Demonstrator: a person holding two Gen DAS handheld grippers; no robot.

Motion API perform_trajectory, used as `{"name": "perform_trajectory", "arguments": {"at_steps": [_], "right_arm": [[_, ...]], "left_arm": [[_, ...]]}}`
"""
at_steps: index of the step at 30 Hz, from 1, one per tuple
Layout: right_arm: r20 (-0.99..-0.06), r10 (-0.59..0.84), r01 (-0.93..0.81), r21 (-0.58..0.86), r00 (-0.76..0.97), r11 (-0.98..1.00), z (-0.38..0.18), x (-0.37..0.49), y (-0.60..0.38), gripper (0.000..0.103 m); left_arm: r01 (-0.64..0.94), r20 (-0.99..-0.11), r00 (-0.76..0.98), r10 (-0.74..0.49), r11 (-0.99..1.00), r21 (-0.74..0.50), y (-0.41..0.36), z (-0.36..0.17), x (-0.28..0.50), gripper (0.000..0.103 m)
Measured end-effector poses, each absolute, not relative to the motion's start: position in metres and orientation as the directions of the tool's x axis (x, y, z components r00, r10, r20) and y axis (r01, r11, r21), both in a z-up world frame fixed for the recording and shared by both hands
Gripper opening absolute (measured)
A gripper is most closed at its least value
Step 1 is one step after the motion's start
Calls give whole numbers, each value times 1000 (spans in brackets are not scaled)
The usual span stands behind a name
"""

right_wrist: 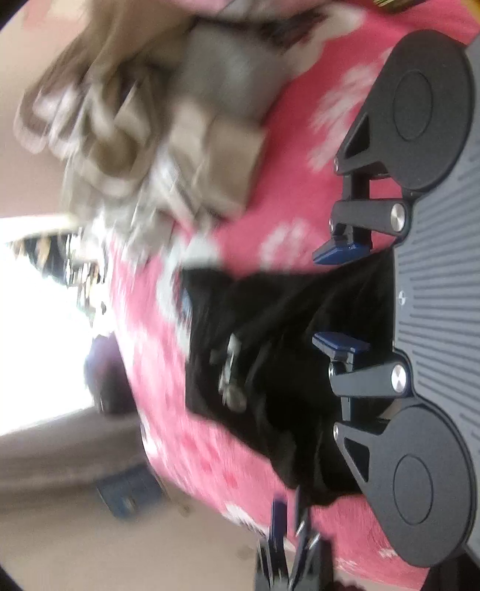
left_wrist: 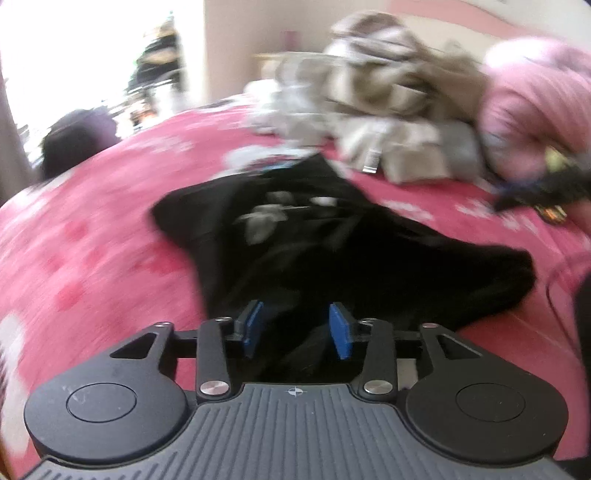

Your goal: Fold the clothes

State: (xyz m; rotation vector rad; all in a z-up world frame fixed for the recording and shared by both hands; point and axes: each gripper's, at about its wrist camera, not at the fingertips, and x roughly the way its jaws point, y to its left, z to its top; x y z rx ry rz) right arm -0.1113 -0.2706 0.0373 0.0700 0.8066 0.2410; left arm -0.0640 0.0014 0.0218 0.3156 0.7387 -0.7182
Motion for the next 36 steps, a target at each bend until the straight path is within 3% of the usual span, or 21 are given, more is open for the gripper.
{"name": "perform_trajectory", "arguments": {"at_steps": [3,6,8,9,10,11,12,18,27,36], "right_arm": [[-712,269,-258,126,649,958,20,-89,-241,60],[-740,276,-297,108,613,949,-2,-67,-216,59],[-738,278,-285,120,615,951,-3,-66,-219,56],[-735,278,-274,129,619,953,-2,-68,-223,43],[-731,278,-263,138,623,955,-1,-69,-228,19],[-728,278,-253,147,627,956,0,-71,-232,8],[-725,278,-242,156,631,958,1,-72,-236,6],[-709,291,-199,212,643,957,8,-86,-258,5],[-733,487,-388,323,474,863,28,-162,-258,5],[-771,562,-355,457,299,815,9,-205,-256,5]], "left_arm": [[720,-725,506,-467,691,58,-16,2,-63,50],[699,-738,526,-423,709,91,-20,-15,-59,45],[672,-747,531,-400,736,83,-16,-22,-54,22],[655,-754,526,-394,753,63,-11,-24,-51,15],[637,-758,522,-390,769,43,-5,-24,-49,5],[619,-763,519,-386,785,24,2,-25,-47,2],[605,-763,520,-385,796,10,8,-24,-46,2],[599,-771,518,-372,801,16,41,-4,-62,1],[611,-823,452,-343,791,6,85,19,-94,1],[624,-892,301,-338,777,-84,102,6,-135,1]]}}
